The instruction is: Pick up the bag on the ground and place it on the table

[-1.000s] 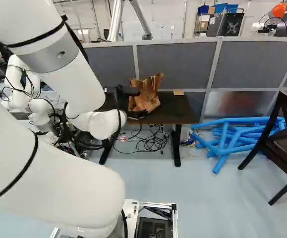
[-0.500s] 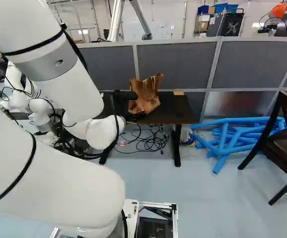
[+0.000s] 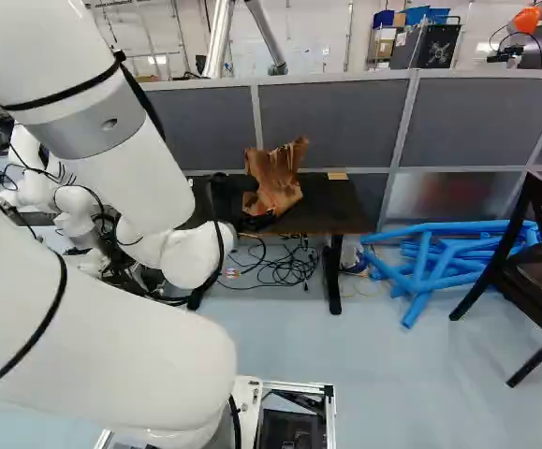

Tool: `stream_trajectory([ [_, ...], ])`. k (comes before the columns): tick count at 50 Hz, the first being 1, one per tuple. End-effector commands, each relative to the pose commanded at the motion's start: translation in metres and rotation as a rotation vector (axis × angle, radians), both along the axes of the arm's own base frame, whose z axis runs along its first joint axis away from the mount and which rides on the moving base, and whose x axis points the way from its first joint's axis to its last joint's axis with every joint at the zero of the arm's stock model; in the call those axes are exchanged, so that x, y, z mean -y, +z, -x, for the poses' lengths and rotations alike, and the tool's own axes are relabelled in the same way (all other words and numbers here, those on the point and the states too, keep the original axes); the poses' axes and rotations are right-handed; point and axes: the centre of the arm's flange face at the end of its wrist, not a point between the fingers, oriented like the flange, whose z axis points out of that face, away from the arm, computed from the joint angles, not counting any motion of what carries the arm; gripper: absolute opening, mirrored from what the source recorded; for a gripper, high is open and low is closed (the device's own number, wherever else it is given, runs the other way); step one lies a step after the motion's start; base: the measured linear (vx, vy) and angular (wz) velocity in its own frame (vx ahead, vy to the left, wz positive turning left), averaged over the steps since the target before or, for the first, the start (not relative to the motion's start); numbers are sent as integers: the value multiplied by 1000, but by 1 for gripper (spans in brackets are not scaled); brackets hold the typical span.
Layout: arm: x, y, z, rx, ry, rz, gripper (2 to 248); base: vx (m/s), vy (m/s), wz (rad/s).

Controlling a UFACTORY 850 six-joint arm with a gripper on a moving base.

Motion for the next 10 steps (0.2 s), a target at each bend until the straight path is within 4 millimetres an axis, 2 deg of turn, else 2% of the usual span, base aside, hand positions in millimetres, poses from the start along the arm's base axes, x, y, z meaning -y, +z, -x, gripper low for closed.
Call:
stream_trajectory([
  [10, 0, 0, 0, 0, 0, 0, 247, 0, 0, 0],
])
